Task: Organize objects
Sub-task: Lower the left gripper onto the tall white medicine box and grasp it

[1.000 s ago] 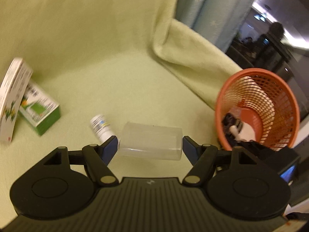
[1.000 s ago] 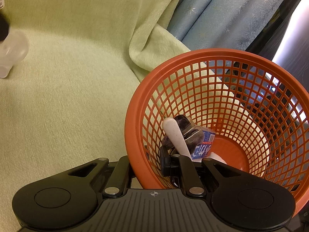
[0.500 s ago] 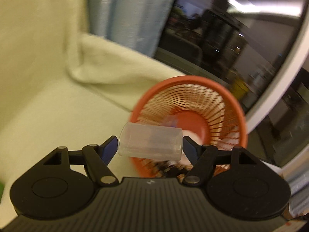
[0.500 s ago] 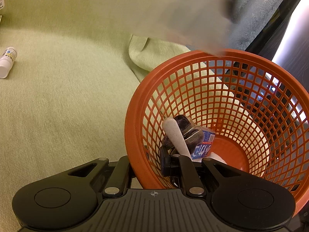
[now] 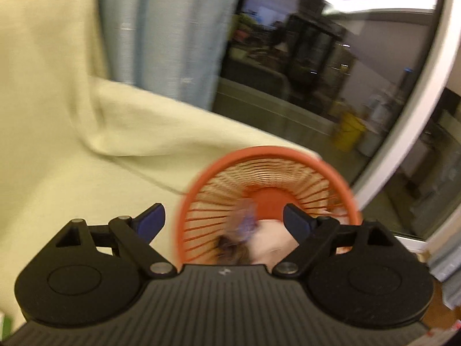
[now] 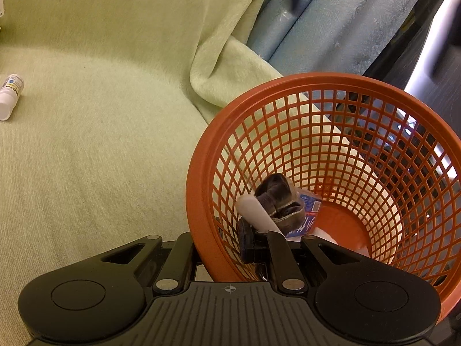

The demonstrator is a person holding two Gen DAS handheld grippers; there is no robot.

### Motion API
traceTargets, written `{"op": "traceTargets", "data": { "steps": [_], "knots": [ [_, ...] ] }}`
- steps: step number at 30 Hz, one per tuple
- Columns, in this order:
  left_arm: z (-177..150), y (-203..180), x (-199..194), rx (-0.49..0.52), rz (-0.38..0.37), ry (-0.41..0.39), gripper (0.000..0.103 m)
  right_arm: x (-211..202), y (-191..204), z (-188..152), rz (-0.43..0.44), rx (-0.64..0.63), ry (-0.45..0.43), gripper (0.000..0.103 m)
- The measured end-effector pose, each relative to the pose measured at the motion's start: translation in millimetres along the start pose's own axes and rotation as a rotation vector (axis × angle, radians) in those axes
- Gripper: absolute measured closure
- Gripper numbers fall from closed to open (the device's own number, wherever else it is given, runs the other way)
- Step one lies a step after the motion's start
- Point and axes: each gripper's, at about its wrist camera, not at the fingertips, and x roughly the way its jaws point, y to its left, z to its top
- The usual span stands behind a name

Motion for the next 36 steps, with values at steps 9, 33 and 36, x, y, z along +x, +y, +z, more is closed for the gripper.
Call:
{"op": "traceTargets", "data": {
  "steps": [9, 33, 36],
  "knots": [
    [-37, 86, -82, -0.128, 0.295, -0.053, 0.016, -2, -1, 0, 0.0, 0.004, 0.0, 0.096],
    [-149, 219, -134, -0.161, 0.755, 0.139, 0.032, -3, -1, -3, -0.002, -0.005, 0.003, 0.096],
    [-155, 226, -123, -0.172, 0.75, 0.158, 0.042, -2, -1, -3, -0.001, -0.007, 0.003, 0.096]
  ]
}}
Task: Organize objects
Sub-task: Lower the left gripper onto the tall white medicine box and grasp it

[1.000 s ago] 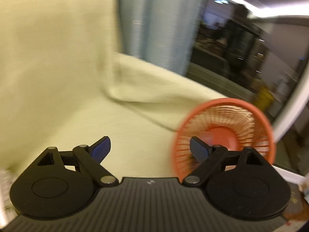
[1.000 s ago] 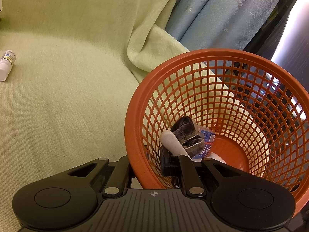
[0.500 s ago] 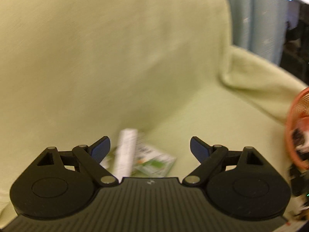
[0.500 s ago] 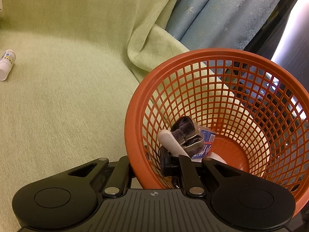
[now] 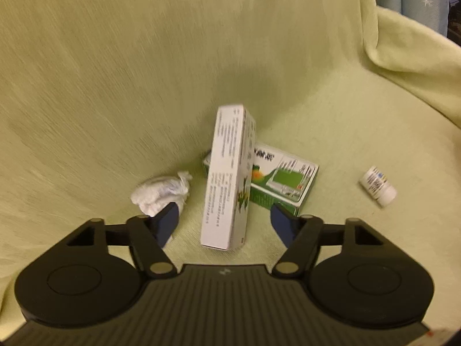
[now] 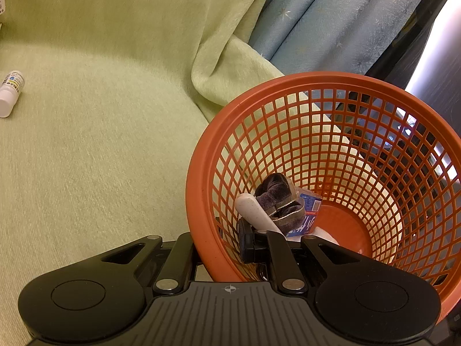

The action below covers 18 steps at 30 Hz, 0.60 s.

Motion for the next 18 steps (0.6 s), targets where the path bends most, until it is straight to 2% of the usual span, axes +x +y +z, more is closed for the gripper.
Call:
{"op": "traceTargets", "data": {
  "steps": [2, 7, 13, 18],
  "knots": [
    [-3, -1, 4, 0.008, 0.006, 0.008, 0.048, 0, 0, 0, 0.0, -0.001, 0.0, 0.096],
    [-3, -4, 12, 0.017, 0.018, 0.023, 0.076, 0, -1, -1, 0.0, -0.003, 0.001, 0.096],
    [-12, -9, -5, 0.024, -0.02, 0.025, 0.078, -1, 0, -2, -0.001, -0.009, 0.003, 0.096],
    [-37, -29, -38, 0.076, -0.09, 0.03, 0.079, -2, 0, -3, -0.002, -0.013, 0.003, 0.096]
  ]
}}
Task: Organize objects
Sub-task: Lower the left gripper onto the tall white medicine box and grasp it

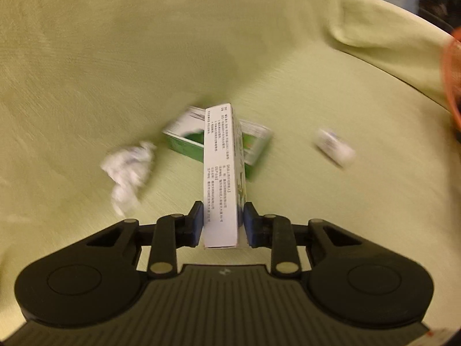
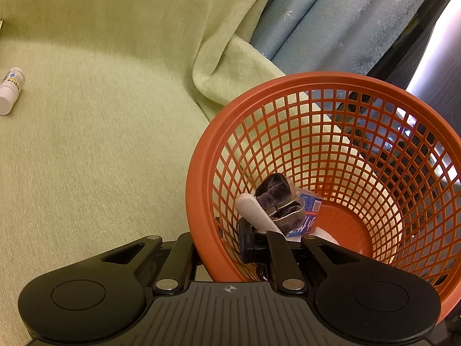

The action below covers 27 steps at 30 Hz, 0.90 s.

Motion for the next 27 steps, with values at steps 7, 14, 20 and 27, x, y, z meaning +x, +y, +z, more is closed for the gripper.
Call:
{"op": "traceTargets", "data": {
  "steps": [7, 14, 20, 27],
  "knots": [
    [-27, -60, -18, 0.067, -0.086, -0.016, 0.08, -1, 0, 0, 0.002, 0.001, 0.0, 0.096],
    [-30, -79, -14, 0.09, 0.004, -0.088, 0.062, -1, -1, 0, 0.003, 0.004, -0.002, 0.096],
    [-40, -74, -6, 0.044, 0.022, -0.088, 0.062, -1, -1, 1, 0.003, 0.004, -0.002, 0.096],
    [-45, -68, 4, -0.001, 0.007, -0.084, 0.064, -1, -1, 1, 0.002, -0.001, -0.001, 0.096]
  ]
}}
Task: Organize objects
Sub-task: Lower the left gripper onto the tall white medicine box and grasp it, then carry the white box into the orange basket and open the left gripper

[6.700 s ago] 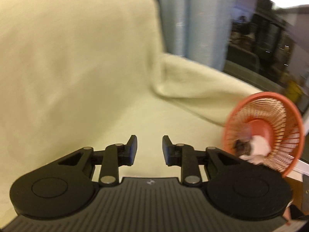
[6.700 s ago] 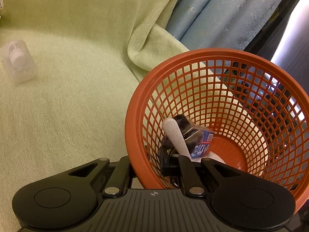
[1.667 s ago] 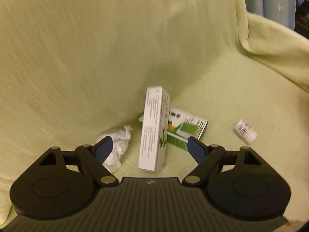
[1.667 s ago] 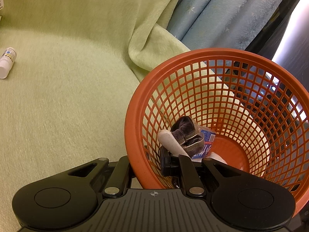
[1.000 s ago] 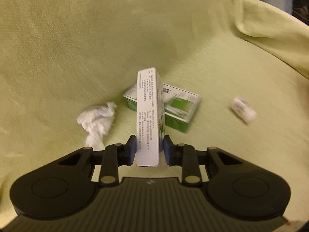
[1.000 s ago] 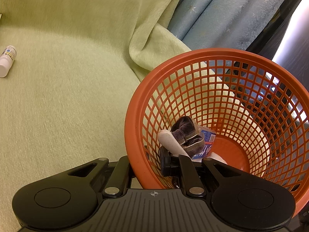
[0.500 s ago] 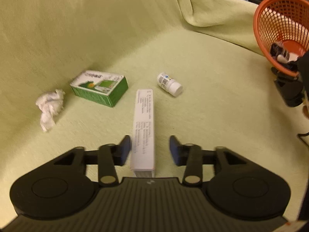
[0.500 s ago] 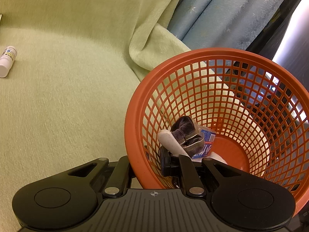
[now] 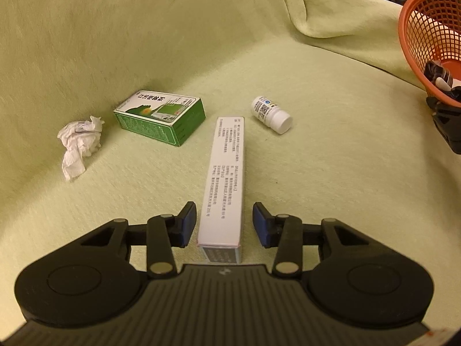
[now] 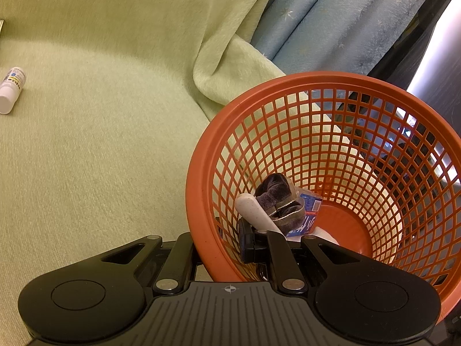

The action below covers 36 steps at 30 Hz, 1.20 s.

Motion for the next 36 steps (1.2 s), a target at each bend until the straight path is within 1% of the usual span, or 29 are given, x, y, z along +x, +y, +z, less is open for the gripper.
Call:
{"op": "traceTargets", "data": {
  "steps": [2, 4, 6, 15, 22, 25, 29, 32, 36],
  "knots": [
    [-1, 1, 2, -0.001, -0.002, 0.004, 0.067, 0, 0, 0, 0.0, 0.0, 0.0, 0.096],
    [-1, 1, 3, -0.008, -0.01, 0.008, 0.076, 0, 0, 0, 0.001, -0.001, 0.0, 0.096],
    [0, 2, 3, -0.006, -0.018, 0.012, 0.081, 0, -1, 0, 0.001, 0.001, -0.001, 0.096],
    [11, 7, -7, 0.058, -0.046, 0.039, 0.082, 1, 0, 0, 0.001, 0.001, -0.001, 0.096],
    [24, 7, -20, 0.087, -0.068, 0.021, 0.082, 1, 0, 0, 0.001, 0.002, -0.001, 0.096],
    [32, 5, -25, 0.082, -0.091, 0.008, 0.082, 1, 0, 0, 0.001, 0.003, -0.001, 0.096],
    [48, -2, -30, 0.112, -0.123, -0.011, 0.082, 1, 0, 0, 0.001, 0.003, -0.002, 0.096],
    [62, -7, -35, 0.127, -0.16, -0.024, 0.082, 1, 0, 0, 0.001, 0.004, -0.002, 0.096],
    [84, -17, -41, 0.176, -0.218, -0.04, 0.082, 1, 0, 0, 0.001, 0.003, -0.002, 0.096]
  ]
}}
